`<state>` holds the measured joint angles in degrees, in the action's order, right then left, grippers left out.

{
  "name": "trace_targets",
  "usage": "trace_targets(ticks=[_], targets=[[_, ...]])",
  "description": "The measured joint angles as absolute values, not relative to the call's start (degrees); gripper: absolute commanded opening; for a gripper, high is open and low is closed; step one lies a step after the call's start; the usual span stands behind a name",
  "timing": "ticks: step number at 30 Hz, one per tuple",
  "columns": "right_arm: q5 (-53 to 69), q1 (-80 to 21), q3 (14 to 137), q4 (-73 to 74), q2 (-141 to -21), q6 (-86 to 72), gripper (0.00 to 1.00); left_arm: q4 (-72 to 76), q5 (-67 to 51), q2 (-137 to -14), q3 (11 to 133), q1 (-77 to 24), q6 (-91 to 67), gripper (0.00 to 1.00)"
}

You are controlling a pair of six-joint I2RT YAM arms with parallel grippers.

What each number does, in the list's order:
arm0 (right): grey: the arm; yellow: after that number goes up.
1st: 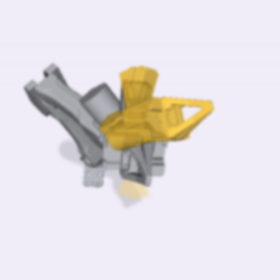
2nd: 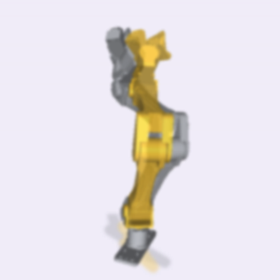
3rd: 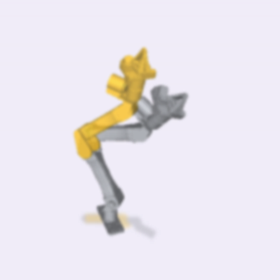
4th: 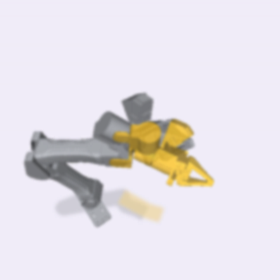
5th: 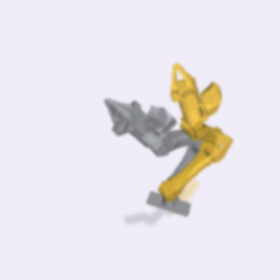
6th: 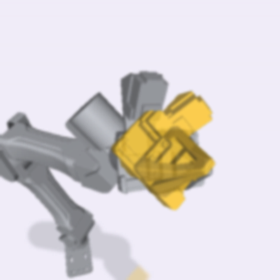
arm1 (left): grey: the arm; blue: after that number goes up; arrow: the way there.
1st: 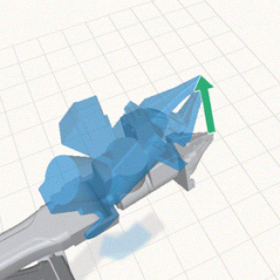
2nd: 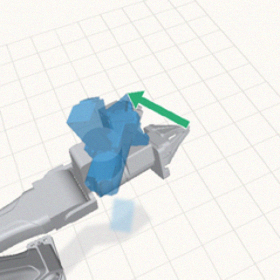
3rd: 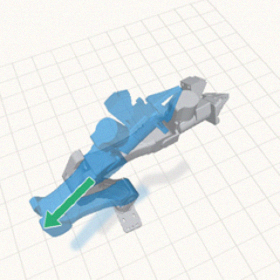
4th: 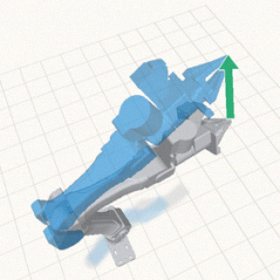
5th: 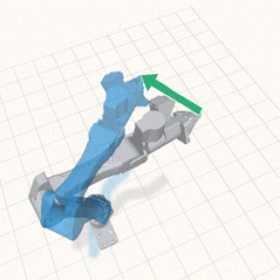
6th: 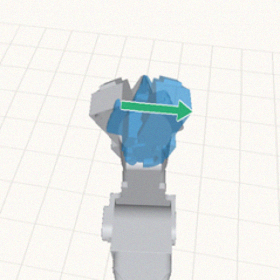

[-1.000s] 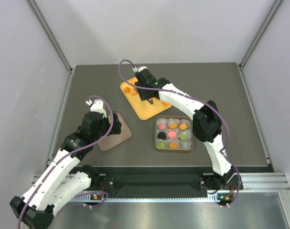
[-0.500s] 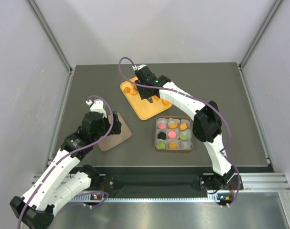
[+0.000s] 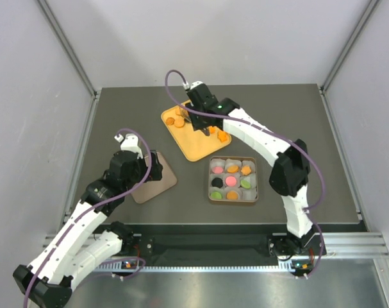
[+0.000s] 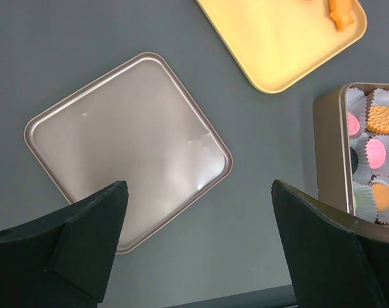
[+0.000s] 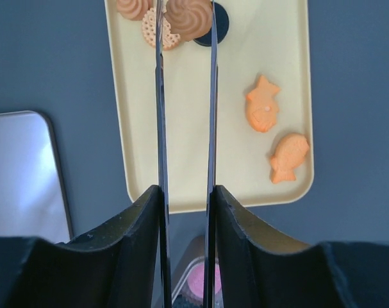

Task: Pack the cookies

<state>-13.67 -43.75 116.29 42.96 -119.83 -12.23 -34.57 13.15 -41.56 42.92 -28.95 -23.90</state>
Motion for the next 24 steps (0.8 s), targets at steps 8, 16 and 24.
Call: trace_targets(ticks=[8,16,24], targets=[[-13.8,-43.7,101.3,42.2,-100.8,-14.2,0.37,-34.5,13.1,-40.6,42.9,-28.9,-23.9,0.98],[-13.8,-43.7,76.8,44.5,-74.2,-19.7,0.37,-34.5,12.8,-40.5,42.9,-28.9,-23.9,0.99],[-13.9,-43.7,64.1,57.0,-53.3,-26.2,0.38,-34.5,12.3,-40.1,42.9,-28.9,-23.9,0.99]])
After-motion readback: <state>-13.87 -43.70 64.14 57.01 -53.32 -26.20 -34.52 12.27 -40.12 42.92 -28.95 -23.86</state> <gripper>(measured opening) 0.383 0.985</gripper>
